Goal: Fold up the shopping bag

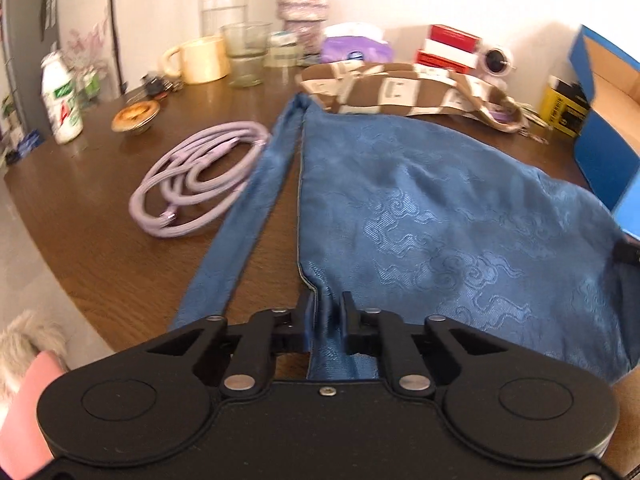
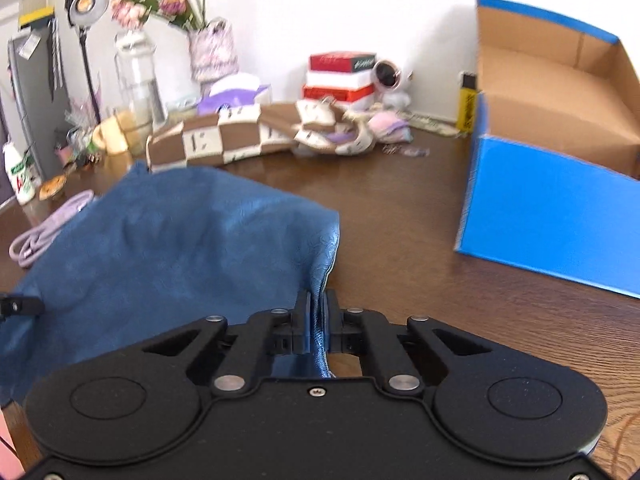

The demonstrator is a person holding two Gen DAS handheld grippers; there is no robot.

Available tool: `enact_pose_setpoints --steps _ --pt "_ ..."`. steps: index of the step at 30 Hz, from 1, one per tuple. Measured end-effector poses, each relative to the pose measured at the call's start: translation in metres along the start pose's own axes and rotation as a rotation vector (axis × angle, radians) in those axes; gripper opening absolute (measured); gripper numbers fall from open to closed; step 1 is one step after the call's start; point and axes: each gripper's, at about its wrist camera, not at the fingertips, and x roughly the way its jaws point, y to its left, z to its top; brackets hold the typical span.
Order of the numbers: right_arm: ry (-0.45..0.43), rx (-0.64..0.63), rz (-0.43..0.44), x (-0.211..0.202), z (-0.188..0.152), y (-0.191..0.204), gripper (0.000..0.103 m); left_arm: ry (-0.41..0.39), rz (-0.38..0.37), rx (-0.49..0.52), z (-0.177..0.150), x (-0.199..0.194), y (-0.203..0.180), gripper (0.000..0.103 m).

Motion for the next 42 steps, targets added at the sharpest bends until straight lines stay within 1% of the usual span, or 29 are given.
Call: enact_pose_setpoints --steps 4,5,9,10,12,14,18,21,23,24,25,27,28,29,30,31,35,41,42 --pt "-0.038 0.017 -0.039 -0.033 -0.014 -0.012 0.003 -0.005 -0.059 0.052 -0.005 0.0 -0.025 0.007" --pt "-0.049 0.025 -0.052 -0.044 -0.018 -0.016 0.003 -0.002 -0.09 0.066 -0.006 -0.001 -0.034 0.007" --pt "-0.091 0.058 -0.105 -0.09 -0.038 -0.034 0.003 0.006 -0.174 0.126 -0.014 -0.008 -0.067 0.007" --pt "-0.094 0.059 -0.114 -0.092 -0.039 -0.036 0.003 0.011 -0.201 0.138 -0.017 -0.008 -0.075 0.007" --pt "-0.107 0.079 -0.165 -0.115 -0.047 -0.048 0.003 0.023 -0.255 0.157 -0.022 -0.011 -0.091 0.006" --pt "-0.109 0.114 -0.219 -0.137 -0.06 -0.063 0.003 0.031 -0.307 0.181 -0.028 -0.014 -0.108 0.006" --pt "-0.074 0.181 -0.287 -0.164 -0.083 -0.085 0.003 0.037 -0.377 0.234 -0.036 -0.018 -0.141 0.006" --pt "-0.047 0.232 -0.339 -0.184 -0.101 -0.103 0.003 0.043 -0.402 0.257 -0.041 -0.019 -0.152 0.006" --pt "-0.029 0.265 -0.372 -0.197 -0.113 -0.114 0.004 0.038 -0.397 0.269 -0.042 -0.019 -0.154 0.006" --pt "-0.03 0.27 -0.368 -0.197 -0.114 -0.115 0.004 0.039 -0.392 0.269 -0.042 -0.018 -0.152 0.006" --pt "-0.038 0.286 -0.345 -0.194 -0.118 -0.117 0.004 0.039 -0.386 0.269 -0.043 -0.017 -0.15 0.006" --pt "-0.038 0.303 -0.295 -0.188 -0.115 -0.123 0.008 0.04 -0.379 0.262 -0.044 -0.017 -0.147 0.007" --pt "-0.042 0.321 -0.267 -0.185 -0.113 -0.129 0.02 0.039 -0.373 0.259 -0.044 -0.018 -0.144 0.007" --pt "-0.045 0.339 -0.24 -0.183 -0.112 -0.134 0.028 0.038 -0.367 0.256 -0.045 -0.019 -0.142 0.007" --pt "-0.046 0.348 -0.232 -0.186 -0.118 -0.135 0.038 0.036 -0.358 0.256 -0.045 -0.02 -0.141 0.007" --pt "-0.048 0.415 -0.182 -0.182 -0.117 -0.151 0.039 0.034 -0.35 0.256 -0.044 -0.021 -0.139 0.007" --pt "-0.026 0.56 -0.059 -0.165 -0.11 -0.191 0.042 0.027 -0.335 0.304 -0.043 -0.024 -0.14 0.007" --pt "0.073 0.776 0.148 -0.13 -0.111 -0.241 0.042 0.027 -0.326 0.346 -0.042 -0.024 -0.141 0.007" --pt "0.091 0.81 0.204 -0.122 -0.117 -0.25 0.042 0.029 -0.328 0.349 -0.041 -0.024 -0.141 0.007"
